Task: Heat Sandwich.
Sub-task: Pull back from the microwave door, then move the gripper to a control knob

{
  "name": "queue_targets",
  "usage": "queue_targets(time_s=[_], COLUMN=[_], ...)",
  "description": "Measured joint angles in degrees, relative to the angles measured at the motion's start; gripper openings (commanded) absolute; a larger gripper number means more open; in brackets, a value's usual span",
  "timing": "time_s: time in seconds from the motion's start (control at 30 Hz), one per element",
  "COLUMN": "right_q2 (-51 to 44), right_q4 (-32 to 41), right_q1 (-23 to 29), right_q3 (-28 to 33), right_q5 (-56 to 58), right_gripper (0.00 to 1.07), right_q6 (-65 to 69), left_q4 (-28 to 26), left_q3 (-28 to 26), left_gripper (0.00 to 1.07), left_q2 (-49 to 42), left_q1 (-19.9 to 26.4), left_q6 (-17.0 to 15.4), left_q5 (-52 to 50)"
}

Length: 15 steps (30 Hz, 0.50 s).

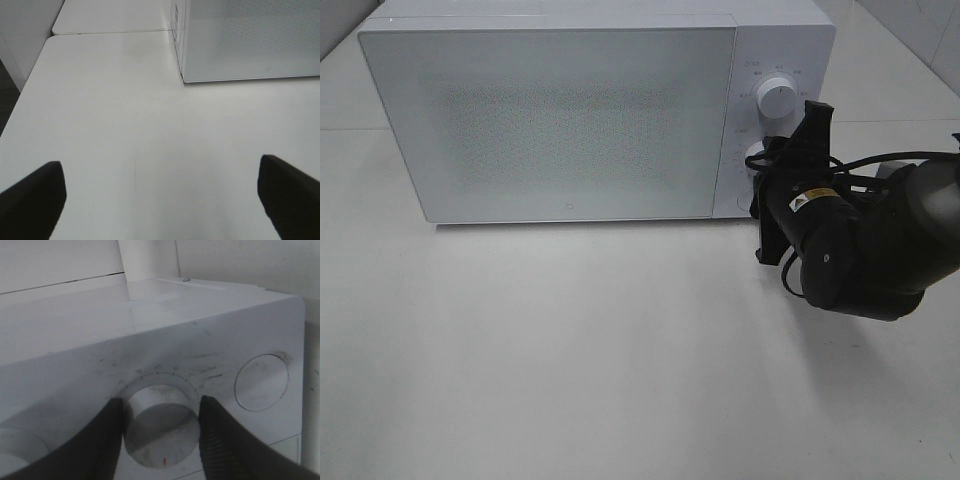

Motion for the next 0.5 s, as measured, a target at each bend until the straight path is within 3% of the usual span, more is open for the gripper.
queue_targets(time_s=[0.4,0.5], right_q2=[0.0,0.0], right_q4=[-0.1,-0.2], right_q1=[0.0,0.0], right_q3=[0.0,0.0], right_q5=[0.0,0.0], right_gripper=[0.13,0.20], right_q6=[-0.6,-0.6], left_q4=[0.0,0.0], left_q3=[0.0,0.0], left_gripper=[0.98,0.98], left_q2=[0.0,0.0], left_q1=[0.0,0.0], left_q6=[0.0,0.0], left_q5=[0.0,0.0])
